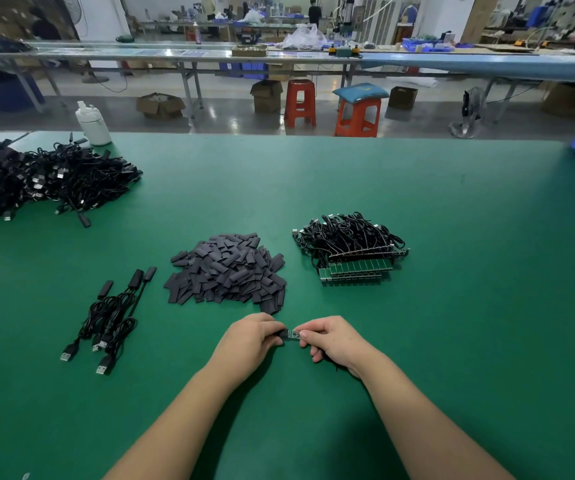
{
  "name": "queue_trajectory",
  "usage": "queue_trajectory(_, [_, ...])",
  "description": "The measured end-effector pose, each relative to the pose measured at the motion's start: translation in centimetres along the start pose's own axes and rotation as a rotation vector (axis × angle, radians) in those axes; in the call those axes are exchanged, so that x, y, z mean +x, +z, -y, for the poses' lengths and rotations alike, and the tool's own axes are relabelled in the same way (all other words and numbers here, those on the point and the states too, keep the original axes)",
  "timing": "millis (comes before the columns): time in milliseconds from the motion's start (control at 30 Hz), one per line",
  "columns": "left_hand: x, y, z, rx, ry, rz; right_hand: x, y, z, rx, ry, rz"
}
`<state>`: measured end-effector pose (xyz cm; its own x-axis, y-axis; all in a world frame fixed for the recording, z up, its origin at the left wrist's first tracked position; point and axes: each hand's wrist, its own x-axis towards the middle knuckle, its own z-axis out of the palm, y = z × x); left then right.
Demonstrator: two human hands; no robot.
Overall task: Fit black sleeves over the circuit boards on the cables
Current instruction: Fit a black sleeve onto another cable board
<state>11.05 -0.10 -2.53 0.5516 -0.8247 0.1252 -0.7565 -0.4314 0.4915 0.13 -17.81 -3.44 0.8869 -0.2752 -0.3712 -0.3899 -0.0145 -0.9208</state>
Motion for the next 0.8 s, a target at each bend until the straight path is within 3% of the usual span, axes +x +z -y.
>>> queue_trajectory(567, [0.9, -0.1, -1.6, 0.132, 0.003, 0.068, 0.2, -0.1, -0.3, 0.022, 0.001, 0.001])
queue_trajectory(800, [1.1, 0.5, -2.4, 0.059, -0.031, 0.078, 0.2, 0.0, -0.4, 0.034, -0.016, -0.001])
